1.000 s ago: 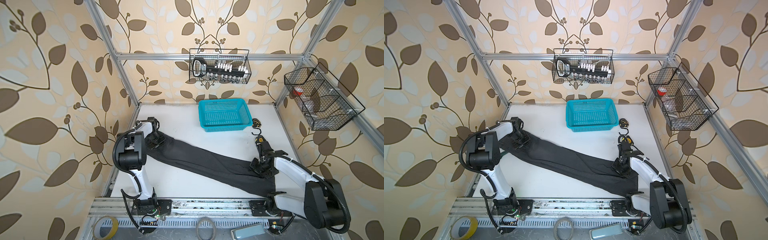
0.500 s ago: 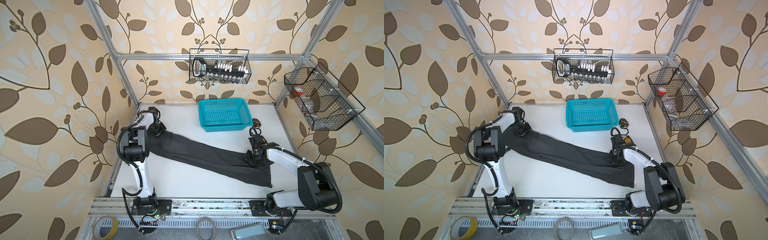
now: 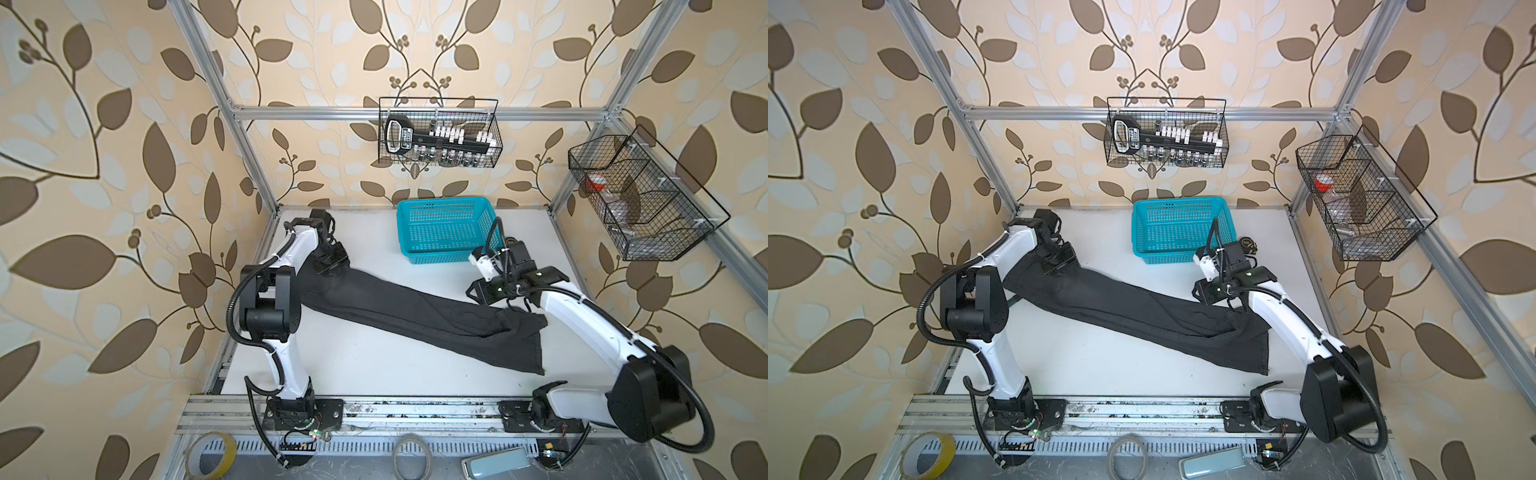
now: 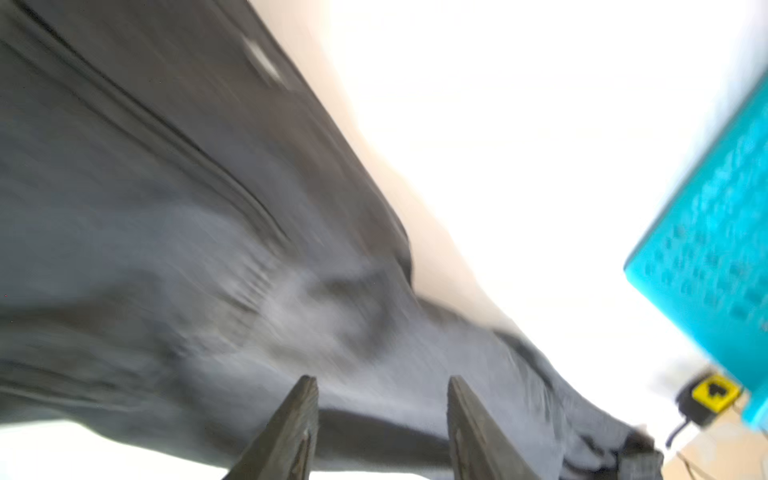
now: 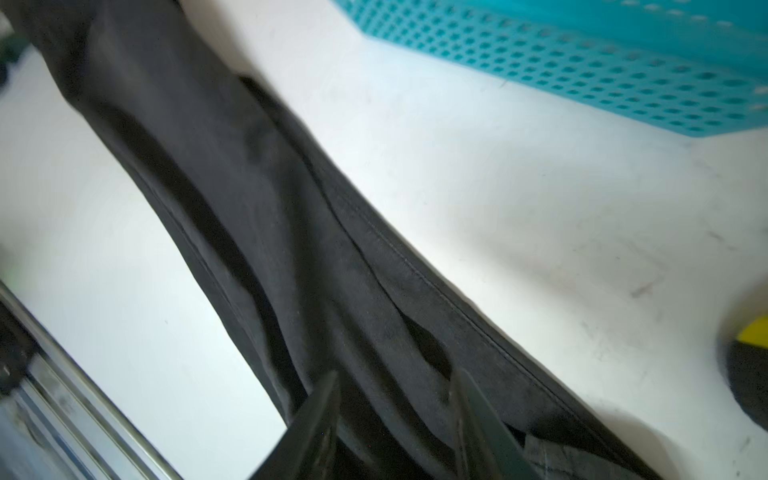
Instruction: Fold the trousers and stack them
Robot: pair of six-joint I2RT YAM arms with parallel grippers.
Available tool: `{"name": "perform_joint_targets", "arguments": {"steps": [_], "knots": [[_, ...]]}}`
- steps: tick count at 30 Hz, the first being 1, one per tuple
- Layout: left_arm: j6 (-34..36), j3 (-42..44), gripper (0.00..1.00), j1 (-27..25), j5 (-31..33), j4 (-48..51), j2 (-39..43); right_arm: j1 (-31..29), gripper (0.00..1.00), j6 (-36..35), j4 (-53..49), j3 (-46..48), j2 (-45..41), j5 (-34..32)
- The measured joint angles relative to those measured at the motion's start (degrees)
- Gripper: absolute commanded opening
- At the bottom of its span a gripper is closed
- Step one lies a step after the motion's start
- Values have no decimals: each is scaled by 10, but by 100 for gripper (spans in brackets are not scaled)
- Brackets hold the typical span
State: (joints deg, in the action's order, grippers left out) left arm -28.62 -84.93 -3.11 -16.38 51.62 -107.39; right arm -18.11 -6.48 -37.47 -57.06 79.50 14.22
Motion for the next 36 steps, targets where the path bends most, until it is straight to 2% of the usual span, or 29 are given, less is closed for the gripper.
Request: {"name": "perform_joint_targets", "arguments": {"steps": [5, 11, 14, 16, 20, 22, 23, 29, 36], "knots": [[-10, 39, 55, -28, -17, -7, 1, -18, 49, -88, -26, -13, 95, -8], [0, 41, 56, -24, -5, -9, -4, -22, 48, -136, -35, -23, 161, -40], [4, 41, 56, -24, 2, -10, -17, -22, 45, -147, -33, -27, 179, -59], [6, 41, 56, -24, 3, -12, -27, -23, 38, -150, -32, -27, 185, -62], [11, 41, 56, -20, 4, -16, -38, -31, 18, -157, -30, -27, 187, -68], [15, 41, 56, -20, 6, -17, -41, -33, 5, -157, -29, -27, 187, -68], [17, 41, 56, -20, 9, -17, -43, -33, 1, -156, -29, -27, 187, -67], [30, 41, 56, -10, 16, -17, -62, -33, 0, -150, -34, -25, 161, -68], [38, 41, 56, 1, 15, -16, -67, -26, 0, -134, -32, -21, 74, -84]]}}
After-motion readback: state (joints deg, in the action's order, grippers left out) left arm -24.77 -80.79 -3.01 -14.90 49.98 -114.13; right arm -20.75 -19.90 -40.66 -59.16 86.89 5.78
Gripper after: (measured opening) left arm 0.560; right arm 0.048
